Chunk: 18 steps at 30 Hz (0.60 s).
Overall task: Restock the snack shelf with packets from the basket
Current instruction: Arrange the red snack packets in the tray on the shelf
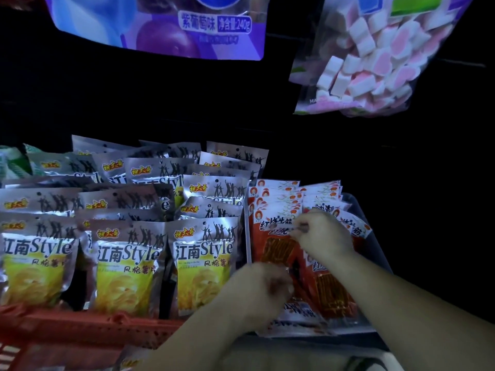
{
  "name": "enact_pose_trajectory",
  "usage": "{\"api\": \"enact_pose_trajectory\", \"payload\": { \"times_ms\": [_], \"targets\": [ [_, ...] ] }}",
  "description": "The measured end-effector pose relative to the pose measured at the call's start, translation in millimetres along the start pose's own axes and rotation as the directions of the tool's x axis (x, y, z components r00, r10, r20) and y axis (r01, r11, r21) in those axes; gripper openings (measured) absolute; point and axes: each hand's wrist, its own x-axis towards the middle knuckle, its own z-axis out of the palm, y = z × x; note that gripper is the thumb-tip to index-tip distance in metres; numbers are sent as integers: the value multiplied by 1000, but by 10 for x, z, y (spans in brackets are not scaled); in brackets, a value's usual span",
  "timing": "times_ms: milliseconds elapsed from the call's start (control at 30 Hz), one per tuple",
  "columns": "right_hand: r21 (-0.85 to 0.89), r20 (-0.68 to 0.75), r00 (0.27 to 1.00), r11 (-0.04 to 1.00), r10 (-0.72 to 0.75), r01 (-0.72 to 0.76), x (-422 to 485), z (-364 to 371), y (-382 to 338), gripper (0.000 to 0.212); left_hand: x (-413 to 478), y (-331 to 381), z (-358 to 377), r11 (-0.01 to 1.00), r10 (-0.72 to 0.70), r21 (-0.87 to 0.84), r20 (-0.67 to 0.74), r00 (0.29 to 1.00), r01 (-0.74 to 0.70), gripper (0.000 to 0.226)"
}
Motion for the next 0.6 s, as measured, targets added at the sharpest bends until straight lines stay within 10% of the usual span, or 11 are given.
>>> {"api": "enact_pose_trajectory", "payload": {
  "times_ms": [100, 267, 400, 500, 600],
  "targets": [
    [-23, -69, 997, 999, -46, 45, 24, -88, 73, 11, -22, 74, 30, 990, -82, 123, 144, 986, 64, 28],
    [564, 66, 998, 825, -11, -28, -125, -347, 95, 22, -52, 165, -19, 981, -175, 119, 203, 963, 153, 27],
    [713, 69, 998, 699, 3, -51, -263, -504, 139, 17, -63, 112, -11, 982, -89, 162, -51, 995, 96, 19],
    [730, 92, 996, 679, 13, -76, -347, -591, 77, 75, -123, 178, -136, 996, -69, -75, -453, 889, 39, 13],
    [754, 56, 998, 656, -33, -21, -486, -682, -65, 124, -232, 392, -310, 868, -115, -482, -432, 895, -121, 29]
  ]
}}
